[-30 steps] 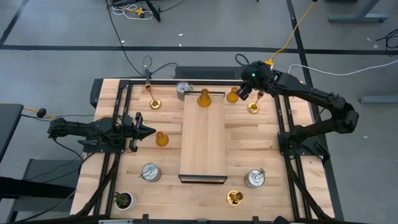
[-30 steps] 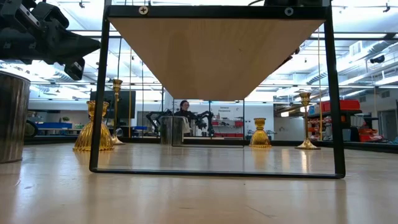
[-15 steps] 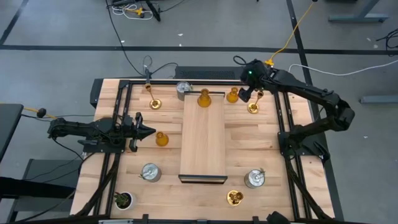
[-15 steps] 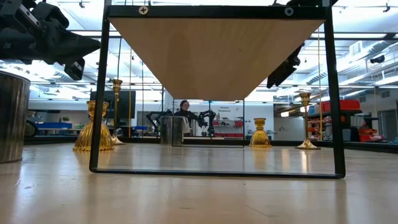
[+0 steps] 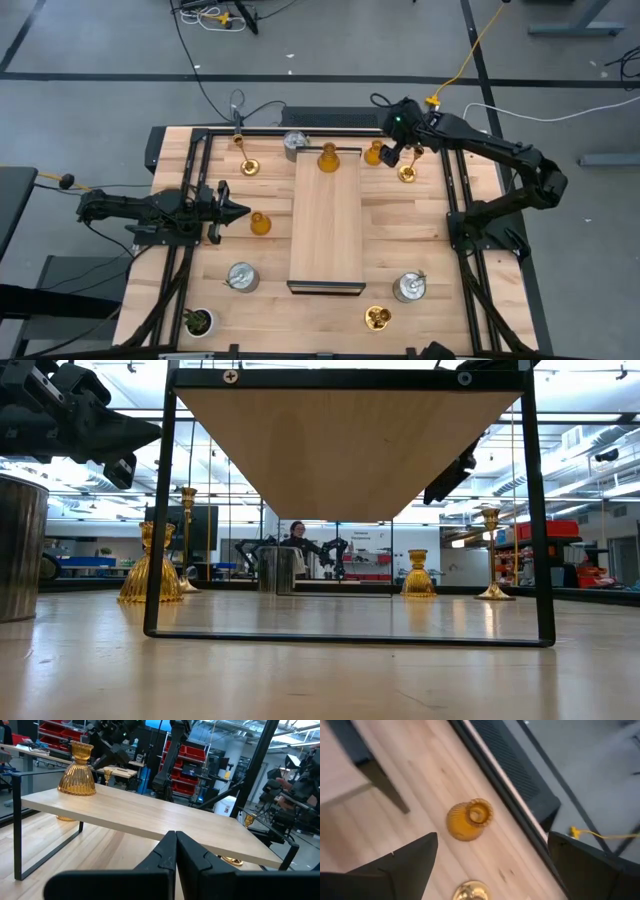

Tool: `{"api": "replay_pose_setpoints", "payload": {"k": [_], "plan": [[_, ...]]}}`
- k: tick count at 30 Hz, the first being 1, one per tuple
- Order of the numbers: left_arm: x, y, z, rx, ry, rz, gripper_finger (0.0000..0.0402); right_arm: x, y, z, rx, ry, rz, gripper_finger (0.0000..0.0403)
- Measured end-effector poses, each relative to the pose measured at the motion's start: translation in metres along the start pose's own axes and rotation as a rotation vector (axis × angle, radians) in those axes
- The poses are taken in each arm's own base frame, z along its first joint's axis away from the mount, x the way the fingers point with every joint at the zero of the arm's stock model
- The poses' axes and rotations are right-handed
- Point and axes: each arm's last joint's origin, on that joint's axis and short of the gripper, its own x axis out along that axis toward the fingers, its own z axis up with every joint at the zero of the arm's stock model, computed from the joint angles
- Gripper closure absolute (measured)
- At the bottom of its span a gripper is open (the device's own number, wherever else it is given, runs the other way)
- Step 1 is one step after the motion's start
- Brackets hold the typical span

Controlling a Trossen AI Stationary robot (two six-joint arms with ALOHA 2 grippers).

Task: Pick & Place candle stick holders
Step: Put the top right glass candle holder on the shelf aligned with the other glass candle holder

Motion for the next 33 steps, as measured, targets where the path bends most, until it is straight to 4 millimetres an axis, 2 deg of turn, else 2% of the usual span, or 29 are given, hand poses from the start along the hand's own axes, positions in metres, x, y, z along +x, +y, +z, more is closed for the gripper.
{"api": "replay_pose_setpoints", "payload": {"k": [10,14,20,25,33], "plan": [[0.0,0.0,0.0,0.0,0.0,0.0,0.0392,0.004,0.004,-0.001,0.006,-0.034,0.146,0.002],[0.0,0.0,0.0,0.0,0.0,0.0,0.0392,0.007,-0.002,-0.004,0.032,-0.027,0.138,0.0005],[0.0,0.0,0.0,0.0,0.0,0.0,0.0392,0.011,-0.01,-0.003,0.01,-0.037,0.119,0.0015],[0.0,0.0,0.0,0.0,0.0,0.0,0.0392,0.027,-0.012,-0.004,0.02,0.015,0.122,0.0017],[0.0,0.0,0.0,0.0,0.001,0.0,0.0392,0.068,-0.017,-0.006,0.043,0.102,0.129,0.0017]]}}
